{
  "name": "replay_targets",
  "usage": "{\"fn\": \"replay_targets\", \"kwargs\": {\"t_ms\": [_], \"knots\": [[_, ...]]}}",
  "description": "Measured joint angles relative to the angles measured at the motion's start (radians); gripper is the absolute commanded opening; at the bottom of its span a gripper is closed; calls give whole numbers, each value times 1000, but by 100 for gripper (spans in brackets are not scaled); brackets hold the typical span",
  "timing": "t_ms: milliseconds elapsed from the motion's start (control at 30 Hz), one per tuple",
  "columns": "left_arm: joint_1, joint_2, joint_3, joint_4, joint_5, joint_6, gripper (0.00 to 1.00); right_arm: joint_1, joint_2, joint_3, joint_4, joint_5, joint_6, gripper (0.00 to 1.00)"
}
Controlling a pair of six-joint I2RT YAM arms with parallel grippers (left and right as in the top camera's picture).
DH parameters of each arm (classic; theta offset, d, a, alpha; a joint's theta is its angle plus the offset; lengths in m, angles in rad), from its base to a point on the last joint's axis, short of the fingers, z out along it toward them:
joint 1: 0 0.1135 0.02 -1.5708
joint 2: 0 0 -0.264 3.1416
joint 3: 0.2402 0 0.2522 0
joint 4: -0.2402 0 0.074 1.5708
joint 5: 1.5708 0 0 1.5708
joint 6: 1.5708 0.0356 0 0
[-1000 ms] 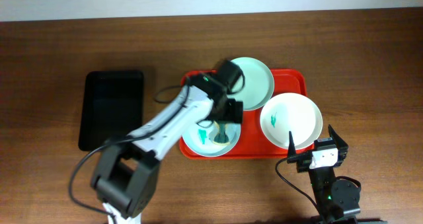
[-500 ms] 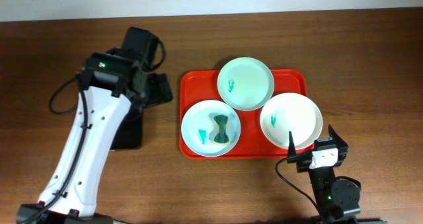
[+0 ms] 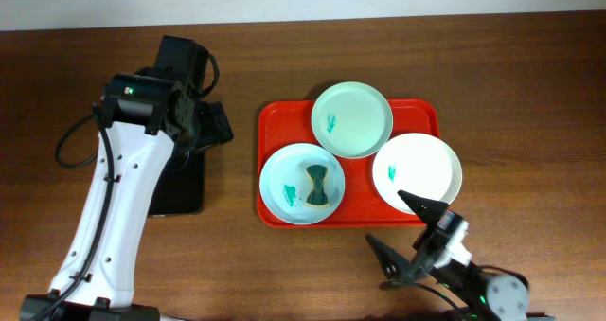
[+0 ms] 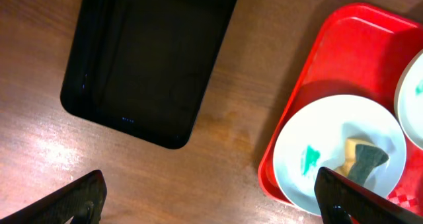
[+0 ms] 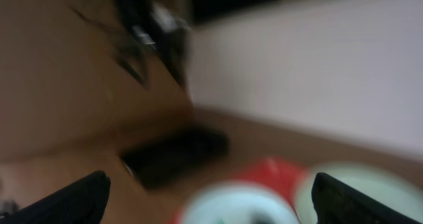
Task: Clean dirty plates on tray and stack at the side
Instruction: 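Reach the right gripper to the light blue plate rim and grasp it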
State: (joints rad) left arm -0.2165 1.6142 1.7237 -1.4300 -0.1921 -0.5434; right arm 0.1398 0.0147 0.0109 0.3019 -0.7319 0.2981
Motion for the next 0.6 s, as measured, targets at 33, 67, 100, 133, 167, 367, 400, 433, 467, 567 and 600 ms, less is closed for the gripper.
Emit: {"fn": "replay_targets", "kwargs": {"t_ms": [33,67,100,133,167,367,400,433,467,567,600], "knots": [[0,0,0,0,0,0,99,0,2,0,132,-15,47,98],[0,0,-1,1,0,0,99,0,1,1,292,-21,92,98],[0,0,-1,1,0,0,99,0,0,5,405,-6,122,98],[0,0,-1,2,0,0,99,0,-1,20,471,25,145,98],[0,0,-1,1,0,0,99,0,-2,37,482,54,158,98],[0,0,-2,0,0,0,99,0,86,492,-172,260,11,98],[0,0,-2,2,0,0,99,0,132,616,-353,292,-24,98],[0,0,-2,1,0,0,99,0,193,753,-529,328,-60,98],[0,0,-2,1,1,0,99,0,256,876,-692,373,-92,98],[0,0,-2,0,5,0,99,0,469,1220,-1170,459,-140,98],[0,0,-2,1,8,0,99,0,545,1314,-1288,462,-147,98]]}}
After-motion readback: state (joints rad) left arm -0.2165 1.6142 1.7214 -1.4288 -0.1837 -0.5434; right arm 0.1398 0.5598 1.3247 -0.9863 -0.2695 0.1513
